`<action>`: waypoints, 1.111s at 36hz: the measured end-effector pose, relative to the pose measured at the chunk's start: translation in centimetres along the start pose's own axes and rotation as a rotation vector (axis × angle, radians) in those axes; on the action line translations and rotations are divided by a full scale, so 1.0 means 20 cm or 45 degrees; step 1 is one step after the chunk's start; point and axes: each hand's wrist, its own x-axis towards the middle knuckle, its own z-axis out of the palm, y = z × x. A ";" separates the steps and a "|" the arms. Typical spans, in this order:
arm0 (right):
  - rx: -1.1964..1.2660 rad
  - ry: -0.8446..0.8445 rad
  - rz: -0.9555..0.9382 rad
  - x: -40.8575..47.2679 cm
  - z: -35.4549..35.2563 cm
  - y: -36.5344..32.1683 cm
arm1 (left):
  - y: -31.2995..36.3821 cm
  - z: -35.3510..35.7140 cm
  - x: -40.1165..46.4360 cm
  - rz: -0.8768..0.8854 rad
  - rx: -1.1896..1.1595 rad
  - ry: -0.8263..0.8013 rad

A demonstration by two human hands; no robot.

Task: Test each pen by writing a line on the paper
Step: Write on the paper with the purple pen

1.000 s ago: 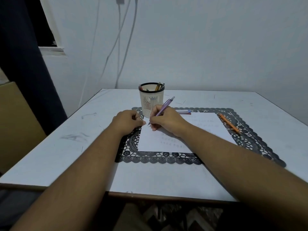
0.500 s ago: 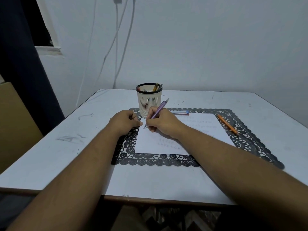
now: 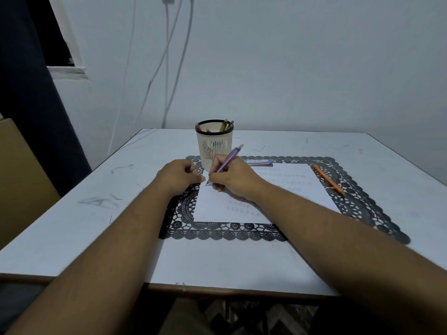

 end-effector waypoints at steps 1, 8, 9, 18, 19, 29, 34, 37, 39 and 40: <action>-0.005 0.010 0.001 0.00 0.00 0.00 | 0.00 0.00 0.00 -0.004 -0.003 -0.001; -0.011 0.013 0.018 0.00 -0.01 0.01 | 0.00 0.00 -0.01 -0.016 -0.012 0.002; -0.007 0.003 0.023 0.00 -0.01 0.01 | 0.00 0.00 -0.01 -0.015 -0.011 0.001; 0.013 0.053 -0.020 -0.01 -0.04 0.02 | 0.02 0.00 -0.02 -0.032 -0.025 -0.010; 0.004 0.049 -0.010 0.00 -0.04 0.02 | 0.02 0.00 -0.02 -0.032 -0.024 -0.010; -0.064 0.115 -0.006 0.01 -0.03 0.03 | 0.02 -0.01 -0.03 -0.041 -0.014 -0.006; -0.089 0.093 0.001 -0.01 -0.04 0.03 | 0.02 0.00 -0.03 -0.028 -0.015 -0.012; -0.067 0.080 0.006 -0.01 -0.04 0.03 | 0.02 0.00 -0.04 -0.036 -0.007 -0.011; -0.053 0.075 -0.005 0.00 -0.03 0.03 | 0.02 -0.01 -0.04 -0.037 -0.004 -0.009; -0.056 0.074 -0.011 0.00 -0.02 0.03 | 0.03 -0.01 -0.04 -0.038 0.003 -0.007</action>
